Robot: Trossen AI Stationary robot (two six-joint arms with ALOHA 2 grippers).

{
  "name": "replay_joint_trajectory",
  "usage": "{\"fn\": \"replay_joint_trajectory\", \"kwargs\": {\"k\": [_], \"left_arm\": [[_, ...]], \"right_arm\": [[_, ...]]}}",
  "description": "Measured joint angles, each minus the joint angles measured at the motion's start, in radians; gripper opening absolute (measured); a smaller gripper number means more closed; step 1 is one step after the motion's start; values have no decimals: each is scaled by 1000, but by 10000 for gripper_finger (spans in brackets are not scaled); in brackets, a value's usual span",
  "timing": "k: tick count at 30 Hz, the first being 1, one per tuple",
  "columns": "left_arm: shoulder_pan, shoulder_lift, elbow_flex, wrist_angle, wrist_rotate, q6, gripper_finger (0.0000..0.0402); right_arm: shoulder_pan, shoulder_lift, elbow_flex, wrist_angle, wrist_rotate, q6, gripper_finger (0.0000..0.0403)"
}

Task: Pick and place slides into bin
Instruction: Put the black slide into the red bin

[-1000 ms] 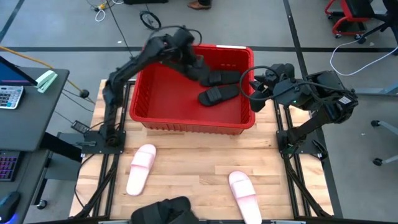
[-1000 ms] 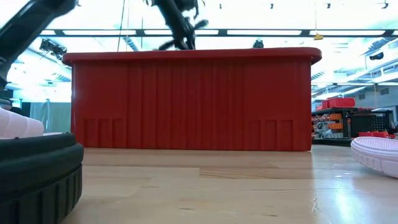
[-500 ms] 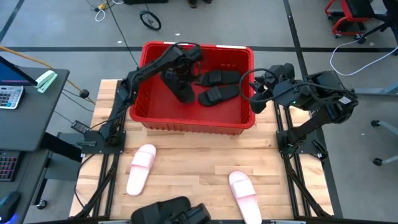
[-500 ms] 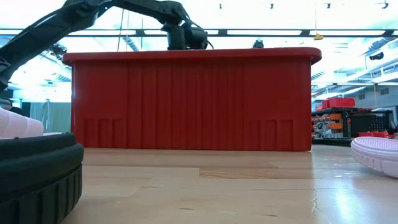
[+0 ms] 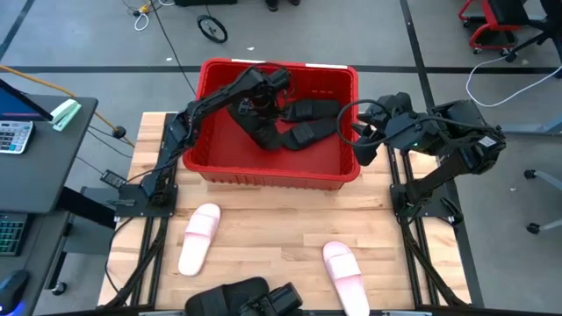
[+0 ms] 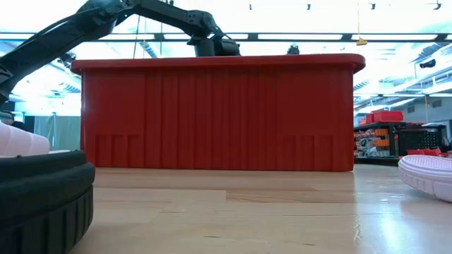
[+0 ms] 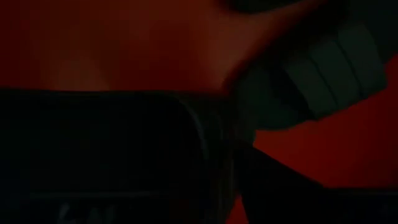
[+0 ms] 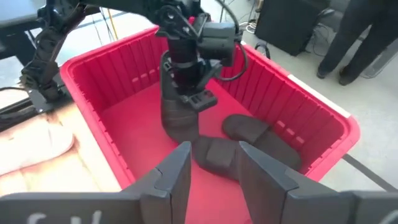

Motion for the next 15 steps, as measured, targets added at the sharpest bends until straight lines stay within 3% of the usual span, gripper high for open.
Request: {"fn": "replay_joint_trajectory", "kwargs": {"k": [8,15], "left_arm": [[16,-10,2,-17,3,51,193],[42,-17,38,-28,8,184,229]], "right_arm": [[0,0,0,0,-22,-8,134],[0,0,0,0,-23,-10,134]]}}
